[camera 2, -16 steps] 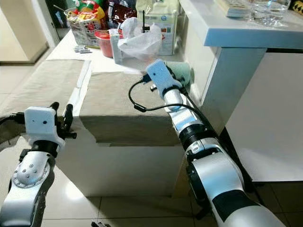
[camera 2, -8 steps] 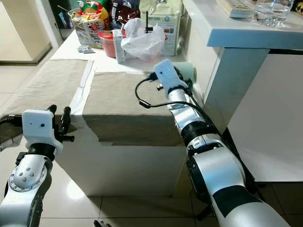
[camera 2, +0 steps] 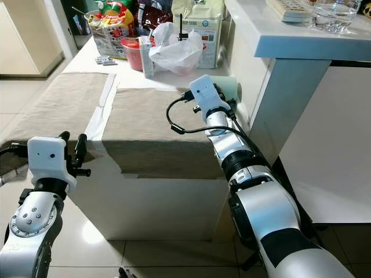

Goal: Setting the table

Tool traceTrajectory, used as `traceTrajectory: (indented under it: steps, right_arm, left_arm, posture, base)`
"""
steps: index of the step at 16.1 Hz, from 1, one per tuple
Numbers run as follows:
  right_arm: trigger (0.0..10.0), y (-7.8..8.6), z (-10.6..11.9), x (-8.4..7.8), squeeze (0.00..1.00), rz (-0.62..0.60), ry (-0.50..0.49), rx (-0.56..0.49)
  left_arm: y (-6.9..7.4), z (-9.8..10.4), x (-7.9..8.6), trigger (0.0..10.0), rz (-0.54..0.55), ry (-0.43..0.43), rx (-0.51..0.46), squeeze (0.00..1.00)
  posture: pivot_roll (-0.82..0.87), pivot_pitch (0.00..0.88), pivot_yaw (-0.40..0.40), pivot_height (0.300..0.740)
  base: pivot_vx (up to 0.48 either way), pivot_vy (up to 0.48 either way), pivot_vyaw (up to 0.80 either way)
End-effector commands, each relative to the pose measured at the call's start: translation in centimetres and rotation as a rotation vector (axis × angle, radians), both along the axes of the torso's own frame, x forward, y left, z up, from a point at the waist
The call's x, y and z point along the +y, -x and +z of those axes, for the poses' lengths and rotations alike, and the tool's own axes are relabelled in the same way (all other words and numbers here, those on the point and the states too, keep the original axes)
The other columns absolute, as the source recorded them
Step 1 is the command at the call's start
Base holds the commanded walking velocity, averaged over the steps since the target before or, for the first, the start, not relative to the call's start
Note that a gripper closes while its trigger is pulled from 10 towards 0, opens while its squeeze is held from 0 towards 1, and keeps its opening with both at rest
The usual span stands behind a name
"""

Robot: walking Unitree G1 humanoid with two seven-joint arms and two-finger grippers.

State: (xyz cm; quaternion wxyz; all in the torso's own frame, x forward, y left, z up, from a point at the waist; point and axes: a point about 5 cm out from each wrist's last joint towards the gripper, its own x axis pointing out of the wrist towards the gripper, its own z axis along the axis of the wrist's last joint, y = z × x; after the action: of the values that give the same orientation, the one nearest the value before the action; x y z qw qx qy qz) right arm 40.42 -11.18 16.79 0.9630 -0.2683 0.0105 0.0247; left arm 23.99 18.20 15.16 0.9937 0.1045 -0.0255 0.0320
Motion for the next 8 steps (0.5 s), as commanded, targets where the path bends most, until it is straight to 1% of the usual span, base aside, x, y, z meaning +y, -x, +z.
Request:
traceTrajectory:
  steps: [1, 7, 8]
  right_arm:
    - [10.0, 0.77, -2.77, -0.95, 0.0, -0.043, 0.006, 0.114]
    - [10.0, 0.96, -3.43, -1.1, 0.0, -0.059, -0.016, 0.157]
    - [0.0, 1.04, -3.65, -1.12, 0.0, -0.062, -0.021, 0.169]
  left_arm:
    - [0.07, 0.52, -0.06, 10.0, -0.011, -0.008, -0.014, 0.0]
    - [0.13, 0.52, 0.01, 10.0, -0.012, -0.006, -0.008, 0.0]
    - [0.12, 0.54, -0.01, 10.0, -0.014, -0.008, -0.008, 0.0]
  posture:
    - [0.03, 0.023, 0.038, 0.74]
    - [0.03, 0.027, 0.04, 0.74]
    - [0.03, 0.028, 0.042, 0.74]
  base:
    - [0.0, 0.0, 0.0]
    - [0.0, 0.0, 0.0]
    - [0.0, 0.0, 0.0]
